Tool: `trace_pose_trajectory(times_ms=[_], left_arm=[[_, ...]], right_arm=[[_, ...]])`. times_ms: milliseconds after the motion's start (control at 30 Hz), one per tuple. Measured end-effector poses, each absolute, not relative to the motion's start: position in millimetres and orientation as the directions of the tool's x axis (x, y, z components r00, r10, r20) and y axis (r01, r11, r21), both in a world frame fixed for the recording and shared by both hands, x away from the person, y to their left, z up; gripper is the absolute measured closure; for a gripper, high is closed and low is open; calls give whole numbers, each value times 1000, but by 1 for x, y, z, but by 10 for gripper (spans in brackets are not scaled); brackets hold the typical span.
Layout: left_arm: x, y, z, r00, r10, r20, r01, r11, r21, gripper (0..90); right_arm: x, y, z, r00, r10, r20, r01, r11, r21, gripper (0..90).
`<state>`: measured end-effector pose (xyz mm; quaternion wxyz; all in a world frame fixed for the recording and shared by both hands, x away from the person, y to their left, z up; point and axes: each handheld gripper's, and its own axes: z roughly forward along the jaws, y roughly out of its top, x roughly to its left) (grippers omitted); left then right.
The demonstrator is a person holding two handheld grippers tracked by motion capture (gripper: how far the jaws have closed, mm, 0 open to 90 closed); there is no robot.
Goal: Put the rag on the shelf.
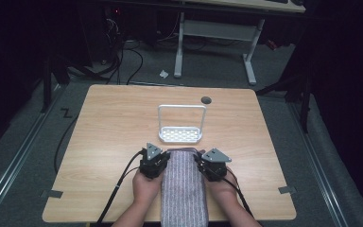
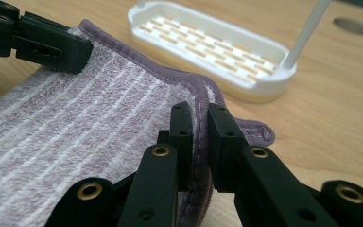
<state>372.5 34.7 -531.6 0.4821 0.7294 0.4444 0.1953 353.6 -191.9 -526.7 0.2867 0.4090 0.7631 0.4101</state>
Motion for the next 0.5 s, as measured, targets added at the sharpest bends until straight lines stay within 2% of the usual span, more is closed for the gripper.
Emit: trace_pose_trajectory(times_ms=[133, 500], left_arm=[[366, 35, -523, 521, 837, -167, 424, -84, 902, 857], [342, 47, -487, 537, 831, -145, 310, -35, 950, 857]], right_arm=[[347, -191, -520, -492, 861, -126, 341, 324, 883, 819], [324, -182, -484, -480, 865, -148, 216, 280, 935, 819]])
